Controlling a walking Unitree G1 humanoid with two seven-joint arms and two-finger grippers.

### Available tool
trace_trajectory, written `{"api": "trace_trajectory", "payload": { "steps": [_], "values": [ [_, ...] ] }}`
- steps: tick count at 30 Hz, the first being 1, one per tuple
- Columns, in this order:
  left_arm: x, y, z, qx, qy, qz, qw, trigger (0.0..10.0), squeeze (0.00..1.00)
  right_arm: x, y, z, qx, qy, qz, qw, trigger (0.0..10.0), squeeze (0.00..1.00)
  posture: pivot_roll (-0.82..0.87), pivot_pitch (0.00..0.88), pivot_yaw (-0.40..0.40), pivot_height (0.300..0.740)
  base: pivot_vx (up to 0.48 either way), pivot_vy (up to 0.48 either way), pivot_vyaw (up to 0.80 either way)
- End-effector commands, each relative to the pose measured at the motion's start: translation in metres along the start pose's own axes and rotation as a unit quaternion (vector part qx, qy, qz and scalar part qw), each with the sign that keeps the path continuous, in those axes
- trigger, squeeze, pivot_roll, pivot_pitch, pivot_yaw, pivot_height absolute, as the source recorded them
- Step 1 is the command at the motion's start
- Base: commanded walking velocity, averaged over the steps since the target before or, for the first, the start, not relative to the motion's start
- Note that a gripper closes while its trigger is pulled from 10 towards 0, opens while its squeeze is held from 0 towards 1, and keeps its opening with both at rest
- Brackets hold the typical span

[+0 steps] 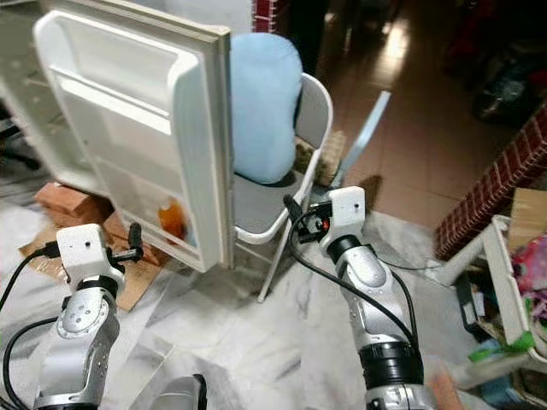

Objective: Restocking fridge

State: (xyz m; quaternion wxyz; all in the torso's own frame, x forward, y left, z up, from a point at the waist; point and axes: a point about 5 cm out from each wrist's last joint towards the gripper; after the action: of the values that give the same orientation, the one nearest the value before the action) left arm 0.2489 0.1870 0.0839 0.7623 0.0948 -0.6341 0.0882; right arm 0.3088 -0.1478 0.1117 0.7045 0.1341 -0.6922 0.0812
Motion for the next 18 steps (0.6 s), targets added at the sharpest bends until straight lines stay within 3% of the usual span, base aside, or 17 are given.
{"api": "trace_trajectory", "payload": {
  "steps": [1, 4, 9, 18],
  "values": [
    [0.0001, -0.0006, -0.0012, 0.002, 0.005, 0.001, 1.0, 10.0, 0.0, 0.0032, -0.0029, -0.0021, -0.011, -0.007, 0.002, 1.0, 10.0, 0.0, 0.06, 0.0, -0.044, 0.74, 0.0, 0.0, 0.78],
    [0.0, -0.0006, -0.0015, 0.002, 0.007, 0.004, 1.0, 10.0, 0.0, 0.0048, -0.0032, -0.0047, -0.019, -0.008, 0.004, 1.0, 10.0, 0.0, 0.06, 0.0, -0.045, 0.74, 0.0, 0.0, 0.72],
    [0.0003, -0.0004, -0.0015, 0.0, 0.007, 0.006, 1.0, 10.0, 0.0, 0.0053, -0.0047, -0.0067, -0.033, -0.008, 0.006, 0.999, 10.0, 0.0, 0.07, 0.0, -0.046, 0.74, 0.0, 0.0, 0.0],
    [0.0009, -0.0001, -0.0019, -0.002, 0.006, 0.007, 1.0, 10.0, 0.0, 0.0034, -0.0073, -0.0049, -0.043, -0.007, 0.005, 0.999, 10.0, 0.0, 0.06, 0.0, -0.044, 0.74, 0.297, 0.0, 0.0]
  ]
}}
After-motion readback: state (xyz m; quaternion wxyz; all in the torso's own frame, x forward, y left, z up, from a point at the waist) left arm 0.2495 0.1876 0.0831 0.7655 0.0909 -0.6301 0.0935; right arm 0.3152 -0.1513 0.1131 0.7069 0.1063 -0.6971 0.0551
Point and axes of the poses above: a point about 5 cm out from each wrist's last joint towards the gripper, its own z axis pointing back from the gripper into the wrist, its own x axis along the axis of the wrist's last joint, y = z × x, and after that the axes turned 2 degrees about -z, right-handed
